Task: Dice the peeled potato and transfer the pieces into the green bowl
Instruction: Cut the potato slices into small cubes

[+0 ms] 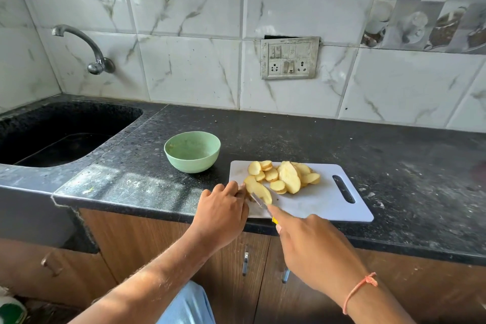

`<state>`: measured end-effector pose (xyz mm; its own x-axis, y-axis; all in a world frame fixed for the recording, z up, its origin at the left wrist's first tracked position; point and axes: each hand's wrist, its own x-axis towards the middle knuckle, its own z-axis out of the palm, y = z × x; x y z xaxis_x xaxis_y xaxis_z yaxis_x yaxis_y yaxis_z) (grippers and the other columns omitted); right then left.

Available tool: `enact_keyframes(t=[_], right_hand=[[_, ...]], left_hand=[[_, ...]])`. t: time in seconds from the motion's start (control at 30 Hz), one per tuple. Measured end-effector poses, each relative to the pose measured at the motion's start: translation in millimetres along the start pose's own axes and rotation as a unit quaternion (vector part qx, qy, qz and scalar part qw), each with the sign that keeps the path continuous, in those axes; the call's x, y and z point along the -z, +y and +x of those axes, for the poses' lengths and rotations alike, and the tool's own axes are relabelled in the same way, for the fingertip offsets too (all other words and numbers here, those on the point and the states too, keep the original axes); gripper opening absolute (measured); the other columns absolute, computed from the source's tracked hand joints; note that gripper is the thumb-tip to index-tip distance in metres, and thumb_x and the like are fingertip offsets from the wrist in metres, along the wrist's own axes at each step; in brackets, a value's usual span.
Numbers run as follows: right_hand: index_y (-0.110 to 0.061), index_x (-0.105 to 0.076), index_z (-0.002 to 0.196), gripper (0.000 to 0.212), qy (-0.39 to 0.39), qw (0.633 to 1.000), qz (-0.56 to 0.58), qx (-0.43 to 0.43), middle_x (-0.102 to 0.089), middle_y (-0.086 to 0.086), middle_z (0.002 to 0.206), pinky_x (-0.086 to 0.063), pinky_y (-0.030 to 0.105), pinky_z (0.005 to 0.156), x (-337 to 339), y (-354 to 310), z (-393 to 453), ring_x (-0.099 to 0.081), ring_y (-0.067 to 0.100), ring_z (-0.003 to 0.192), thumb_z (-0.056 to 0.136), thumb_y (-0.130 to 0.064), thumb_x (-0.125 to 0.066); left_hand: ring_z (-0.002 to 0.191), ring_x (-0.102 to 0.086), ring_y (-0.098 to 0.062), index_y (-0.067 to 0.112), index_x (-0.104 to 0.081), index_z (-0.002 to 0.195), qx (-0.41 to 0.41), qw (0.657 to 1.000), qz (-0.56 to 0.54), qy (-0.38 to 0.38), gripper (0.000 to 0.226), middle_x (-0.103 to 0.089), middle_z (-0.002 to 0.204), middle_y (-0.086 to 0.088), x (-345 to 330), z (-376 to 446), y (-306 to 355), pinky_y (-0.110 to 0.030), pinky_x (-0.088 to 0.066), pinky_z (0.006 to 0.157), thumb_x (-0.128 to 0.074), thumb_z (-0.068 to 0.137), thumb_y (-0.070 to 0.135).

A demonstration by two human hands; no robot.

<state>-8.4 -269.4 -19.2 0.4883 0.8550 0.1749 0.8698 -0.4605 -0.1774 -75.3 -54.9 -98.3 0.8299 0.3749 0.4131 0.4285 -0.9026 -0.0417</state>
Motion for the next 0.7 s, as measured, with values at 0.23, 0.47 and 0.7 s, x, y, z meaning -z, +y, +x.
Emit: enact_keyframes(t=[0.23,0.47,0.7], right_hand=[[-0.049,-0.045,0.151,0.046,0.071,0.968,0.239,-0.042,-0.036,-0.01,0.049,-0.027,0.022,0.047,-22,56,46,-0.035,0.01,0.047,0.109,-0.03,-0.047],[-0.049,-0.056,0.141,0.041,0.094,0.901,0.418,-0.067,-0.048,-0.037,0.062,-0.036,0.007,0.058,-37,75,59,-0.047,-0.008,0.06,0.108,-0.024,-0.051],[-0.041,-0.055,0.144,0.041,0.103,0.895,0.431,-0.046,-0.051,-0.035,0.063,-0.038,0.007,0.06,-39,74,57,-0.051,-0.008,0.059,0.108,-0.022,-0.051]], left_hand=[[0.097,-0.057,-0.018,0.031,-0.056,0.142,0.028,0.994,-0.106,0.009,0.047,-0.052,0.109,0.011,-5,-3,-6,-0.038,-0.05,0.081,-0.035,0.105,0.052],[0.132,-0.047,-0.015,0.024,-0.025,0.163,0.091,0.98,-0.167,-0.058,0.127,-0.037,0.144,0.01,16,13,1,-0.043,-0.046,0.108,-0.04,0.067,0.106],[0.123,-0.041,-0.017,0.038,-0.046,0.136,0.119,0.974,-0.152,-0.121,0.1,-0.04,0.124,0.012,8,47,11,-0.044,-0.041,0.104,-0.054,0.058,0.101]])
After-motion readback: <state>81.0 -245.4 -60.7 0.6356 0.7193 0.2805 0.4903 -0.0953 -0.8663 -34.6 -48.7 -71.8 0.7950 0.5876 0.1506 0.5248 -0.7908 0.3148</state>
